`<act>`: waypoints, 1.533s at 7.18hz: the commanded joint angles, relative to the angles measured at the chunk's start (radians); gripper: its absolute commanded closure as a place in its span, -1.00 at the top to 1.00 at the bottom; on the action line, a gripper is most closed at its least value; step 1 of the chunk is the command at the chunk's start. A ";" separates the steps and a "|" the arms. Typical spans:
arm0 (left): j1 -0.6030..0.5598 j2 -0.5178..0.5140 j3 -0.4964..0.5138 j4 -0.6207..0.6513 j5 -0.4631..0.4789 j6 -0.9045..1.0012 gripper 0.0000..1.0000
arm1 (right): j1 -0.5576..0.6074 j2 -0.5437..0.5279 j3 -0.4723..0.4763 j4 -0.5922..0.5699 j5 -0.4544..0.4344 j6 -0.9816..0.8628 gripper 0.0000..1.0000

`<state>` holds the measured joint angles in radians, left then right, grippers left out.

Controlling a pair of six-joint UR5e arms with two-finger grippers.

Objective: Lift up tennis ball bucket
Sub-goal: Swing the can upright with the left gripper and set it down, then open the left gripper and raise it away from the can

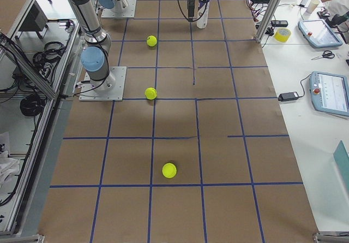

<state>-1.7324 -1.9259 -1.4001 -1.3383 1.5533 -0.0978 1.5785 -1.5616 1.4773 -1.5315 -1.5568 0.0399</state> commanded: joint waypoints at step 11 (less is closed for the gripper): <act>0.274 0.326 -0.071 -0.272 -0.006 0.240 1.00 | 0.000 0.000 0.000 -0.001 0.001 0.000 1.00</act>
<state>-1.4645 -1.6190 -1.4615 -1.5962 1.5418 0.1392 1.5785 -1.5616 1.4772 -1.5324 -1.5555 0.0399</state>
